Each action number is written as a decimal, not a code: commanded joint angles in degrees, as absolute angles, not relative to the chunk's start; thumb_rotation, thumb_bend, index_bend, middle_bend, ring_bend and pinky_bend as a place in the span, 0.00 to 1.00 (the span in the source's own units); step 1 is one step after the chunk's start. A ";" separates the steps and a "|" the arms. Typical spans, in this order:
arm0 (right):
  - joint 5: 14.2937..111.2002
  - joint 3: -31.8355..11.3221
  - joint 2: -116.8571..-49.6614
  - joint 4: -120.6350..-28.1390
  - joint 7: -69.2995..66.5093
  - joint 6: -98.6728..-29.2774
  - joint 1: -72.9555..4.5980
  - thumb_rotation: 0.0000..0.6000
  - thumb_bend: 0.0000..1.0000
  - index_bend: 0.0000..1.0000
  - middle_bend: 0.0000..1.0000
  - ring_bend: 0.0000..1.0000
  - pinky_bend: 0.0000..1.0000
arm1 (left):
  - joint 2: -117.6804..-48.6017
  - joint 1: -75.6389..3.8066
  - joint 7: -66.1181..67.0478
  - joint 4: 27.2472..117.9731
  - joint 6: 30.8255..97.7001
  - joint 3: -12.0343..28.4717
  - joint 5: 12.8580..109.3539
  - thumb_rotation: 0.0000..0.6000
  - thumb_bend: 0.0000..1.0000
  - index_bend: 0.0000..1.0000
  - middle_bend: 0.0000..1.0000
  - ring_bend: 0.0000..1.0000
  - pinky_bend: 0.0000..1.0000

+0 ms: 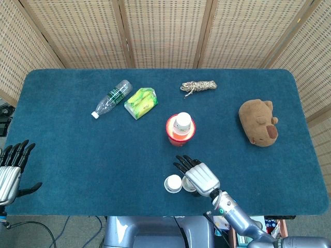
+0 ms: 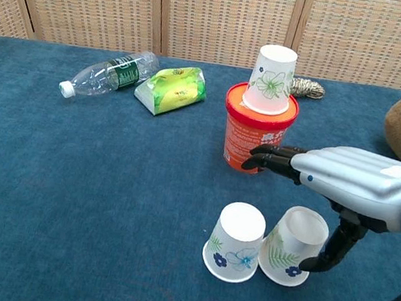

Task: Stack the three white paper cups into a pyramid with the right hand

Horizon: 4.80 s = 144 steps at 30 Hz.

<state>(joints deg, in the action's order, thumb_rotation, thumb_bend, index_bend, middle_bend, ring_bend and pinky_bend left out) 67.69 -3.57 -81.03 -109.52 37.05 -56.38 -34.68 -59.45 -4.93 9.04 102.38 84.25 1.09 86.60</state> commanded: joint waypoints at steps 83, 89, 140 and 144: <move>41.17 -17.54 -76.38 -94.21 21.98 -53.50 -59.55 1.00 0.38 0.46 0.54 0.46 0.35 | -60.56 -8.17 7.75 99.66 80.40 4.08 79.48 1.00 0.12 0.00 0.00 0.00 0.00; 47.21 -16.69 -71.36 -101.82 20.87 -56.38 -56.33 1.00 0.39 0.47 0.56 0.46 0.35 | -59.78 -8.17 7.48 100.42 80.34 3.60 80.53 1.00 0.12 0.00 0.00 0.00 0.00; 79.59 -1.04 -71.24 -117.06 25.83 -65.65 -34.61 1.00 0.42 0.48 0.57 0.47 0.35 | -54.41 -7.00 3.66 105.78 83.79 1.15 89.50 1.00 0.12 0.00 0.00 0.00 0.00; 79.91 -1.22 -72.65 -116.55 26.92 -65.28 -34.61 1.00 0.42 0.48 0.57 0.47 0.35 | -54.43 -6.98 3.81 105.84 83.74 1.12 89.44 1.00 0.12 0.00 0.00 0.00 0.00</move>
<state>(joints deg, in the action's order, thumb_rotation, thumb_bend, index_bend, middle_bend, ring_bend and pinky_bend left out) 79.79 -1.17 -72.41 -116.70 26.70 -65.38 -34.63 -54.43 -6.99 3.81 105.84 83.73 1.11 89.44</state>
